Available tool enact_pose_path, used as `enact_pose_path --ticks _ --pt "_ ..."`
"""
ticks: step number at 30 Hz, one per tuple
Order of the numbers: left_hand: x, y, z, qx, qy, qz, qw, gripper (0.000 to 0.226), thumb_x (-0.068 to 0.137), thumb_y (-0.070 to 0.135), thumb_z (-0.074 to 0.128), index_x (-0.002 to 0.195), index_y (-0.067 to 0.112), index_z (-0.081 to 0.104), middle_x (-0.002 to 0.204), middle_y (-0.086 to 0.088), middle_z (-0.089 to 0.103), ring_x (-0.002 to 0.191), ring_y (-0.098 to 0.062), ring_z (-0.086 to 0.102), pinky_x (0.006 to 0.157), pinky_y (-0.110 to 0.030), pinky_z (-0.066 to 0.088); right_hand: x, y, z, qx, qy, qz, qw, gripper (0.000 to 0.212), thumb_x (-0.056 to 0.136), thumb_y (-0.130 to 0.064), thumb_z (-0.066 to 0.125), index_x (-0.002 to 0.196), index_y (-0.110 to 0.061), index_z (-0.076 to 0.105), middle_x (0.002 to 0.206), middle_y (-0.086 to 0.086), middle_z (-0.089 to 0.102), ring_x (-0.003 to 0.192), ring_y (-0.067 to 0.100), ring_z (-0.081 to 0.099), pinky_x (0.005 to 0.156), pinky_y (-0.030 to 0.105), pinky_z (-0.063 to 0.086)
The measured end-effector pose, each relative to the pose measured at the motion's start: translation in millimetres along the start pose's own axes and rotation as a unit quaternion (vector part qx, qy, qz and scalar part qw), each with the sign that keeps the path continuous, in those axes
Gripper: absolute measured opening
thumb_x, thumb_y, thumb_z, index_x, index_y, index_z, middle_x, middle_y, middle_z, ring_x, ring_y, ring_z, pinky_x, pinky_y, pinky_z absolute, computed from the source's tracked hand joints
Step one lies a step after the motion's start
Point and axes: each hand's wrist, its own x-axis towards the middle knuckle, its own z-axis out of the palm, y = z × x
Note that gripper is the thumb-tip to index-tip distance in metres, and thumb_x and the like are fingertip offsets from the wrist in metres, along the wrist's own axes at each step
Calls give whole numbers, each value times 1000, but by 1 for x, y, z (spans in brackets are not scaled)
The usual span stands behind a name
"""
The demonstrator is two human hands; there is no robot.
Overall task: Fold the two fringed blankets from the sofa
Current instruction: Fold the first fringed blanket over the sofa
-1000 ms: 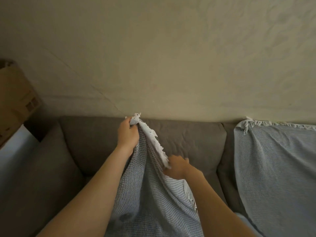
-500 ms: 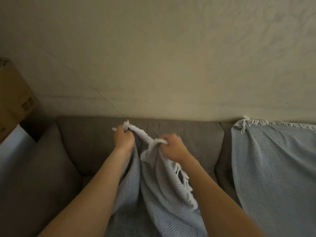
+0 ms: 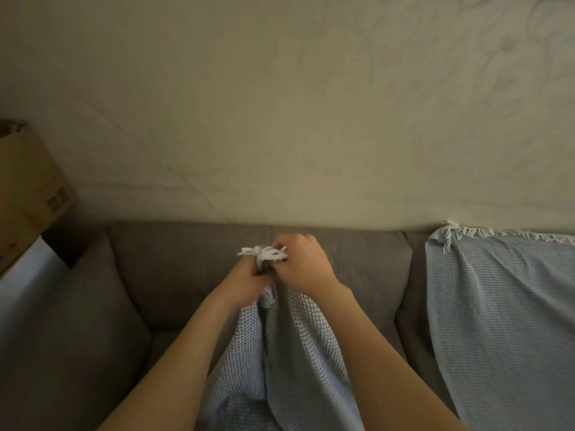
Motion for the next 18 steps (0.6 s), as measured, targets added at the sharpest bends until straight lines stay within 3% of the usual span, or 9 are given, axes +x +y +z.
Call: enact_pose_path --ticks 3,6,9,11,14,16,18 --pt "1 -2 -3 36 19 18 999 33 100 5 61 103 32 80 103 -6 79 94 -11 69 87 -35 52 -4 8 -4 49 9 26 998 8 83 -29 73 86 -21 72 72 -4 68 65 15 60 55 29 44" --pt "2 2 -6 65 100 6 993 37 97 -3 59 120 19 79 118 5 75 111 -12 67 93 -29 50 -13 26 -3 54 -93 31 994 14 88 -32 76 96 -20 78 78 -5 72 65 9 61 56 22 42" --pt "4 6 -11 -1 171 -37 985 44 96 -7 50 120 16 78 117 4 76 111 -15 69 97 -35 56 -26 46 7 43 -195 42 979 32 92 -29 74 124 -23 75 104 -3 78 90 12 70 76 27 54" --pt "5 10 -15 -65 187 -60 978 42 100 -4 48 117 19 79 111 1 79 110 -19 72 98 -39 59 -33 56 16 15 -193 61 979 47 94 -26 71 140 -24 65 121 1 75 101 17 71 87 29 53" --pt "8 17 -22 -136 163 -68 975 32 106 7 51 115 19 80 109 -6 80 111 -26 74 102 -47 59 -37 57 28 28 -169 64 983 61 94 -32 73 151 -25 52 133 1 70 112 21 69 94 31 51" --pt "7 21 -24 -151 131 -63 978 31 107 15 54 121 23 79 118 -2 80 117 -22 73 107 -48 56 -33 54 36 47 -137 53 988 56 96 -41 68 149 -31 50 130 -1 69 112 21 63 94 36 51" --pt "4 27 -26 -143 106 -53 983 30 107 17 53 122 23 79 119 -1 80 118 -21 73 109 -46 55 -24 47 37 56 -101 48 992 22 102 -32 60 123 -29 65 111 5 64 104 19 54 85 35 45"
